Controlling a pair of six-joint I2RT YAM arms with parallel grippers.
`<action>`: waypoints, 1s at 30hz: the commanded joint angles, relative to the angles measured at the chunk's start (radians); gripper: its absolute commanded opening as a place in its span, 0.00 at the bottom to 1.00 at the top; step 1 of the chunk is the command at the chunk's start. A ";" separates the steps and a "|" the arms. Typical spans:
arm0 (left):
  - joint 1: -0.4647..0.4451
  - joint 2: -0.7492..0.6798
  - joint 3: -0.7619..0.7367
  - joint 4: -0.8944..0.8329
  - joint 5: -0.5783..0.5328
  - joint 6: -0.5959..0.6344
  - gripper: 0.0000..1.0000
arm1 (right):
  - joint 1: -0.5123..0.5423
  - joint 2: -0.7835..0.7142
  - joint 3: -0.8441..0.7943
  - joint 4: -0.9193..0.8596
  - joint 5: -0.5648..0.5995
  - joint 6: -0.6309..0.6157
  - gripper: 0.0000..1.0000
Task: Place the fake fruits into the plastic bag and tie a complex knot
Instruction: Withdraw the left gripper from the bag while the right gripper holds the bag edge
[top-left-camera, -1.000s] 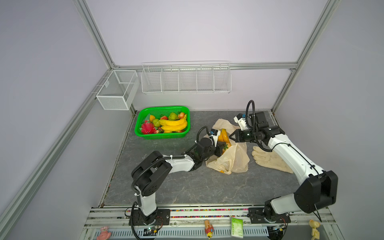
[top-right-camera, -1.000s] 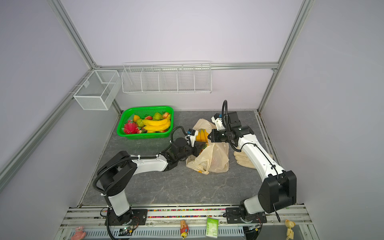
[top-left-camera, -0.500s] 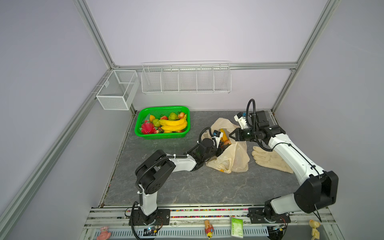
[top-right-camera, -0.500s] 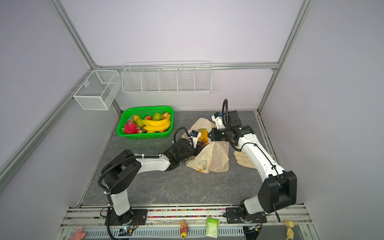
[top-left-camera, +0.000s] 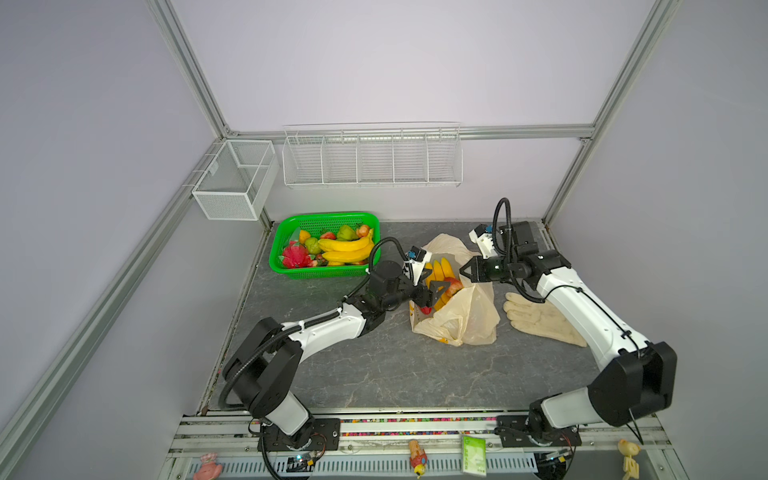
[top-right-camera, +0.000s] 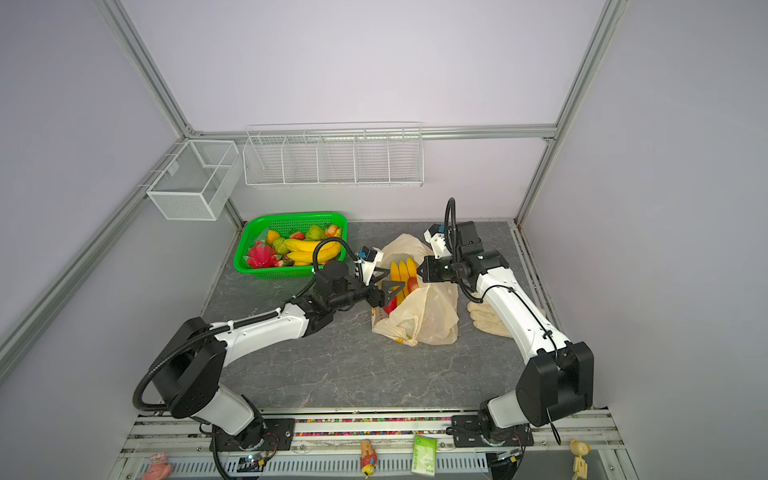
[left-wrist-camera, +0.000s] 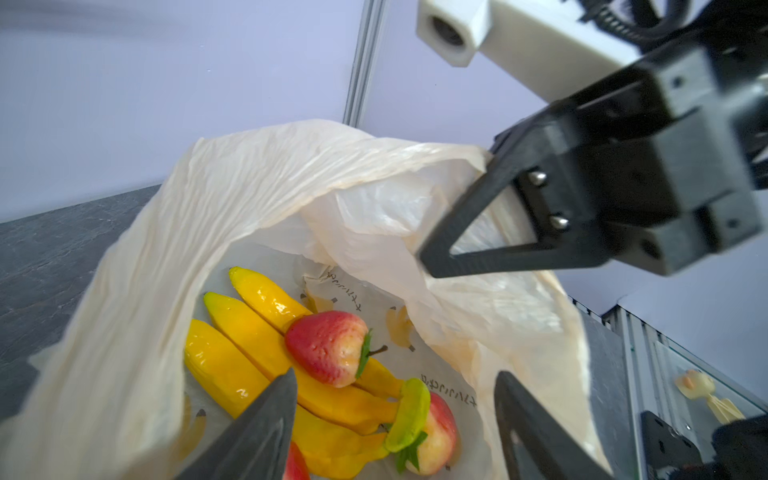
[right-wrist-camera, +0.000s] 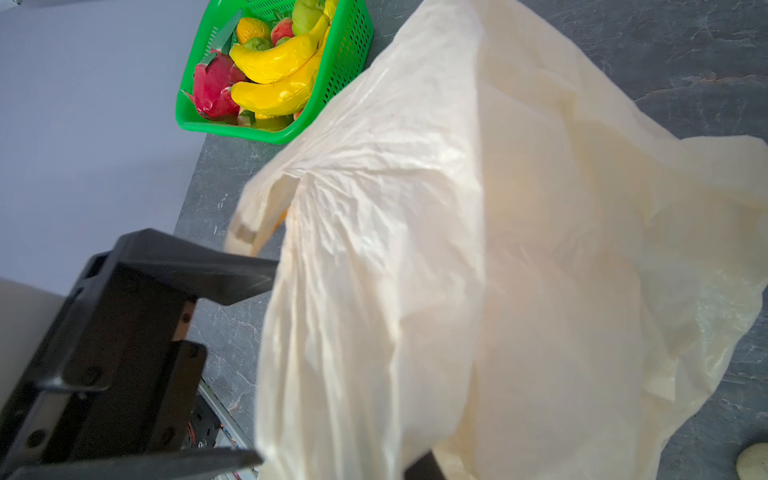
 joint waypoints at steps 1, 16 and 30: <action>-0.003 -0.113 -0.031 -0.153 0.019 0.127 0.74 | -0.003 0.000 0.007 -0.013 0.007 -0.019 0.06; -0.003 -0.355 -0.121 -0.314 -0.527 0.333 0.79 | 0.000 0.026 0.010 0.013 -0.013 -0.006 0.06; -0.115 -0.038 -0.020 -0.137 -0.560 0.376 0.89 | 0.002 0.030 0.009 0.015 -0.021 -0.008 0.06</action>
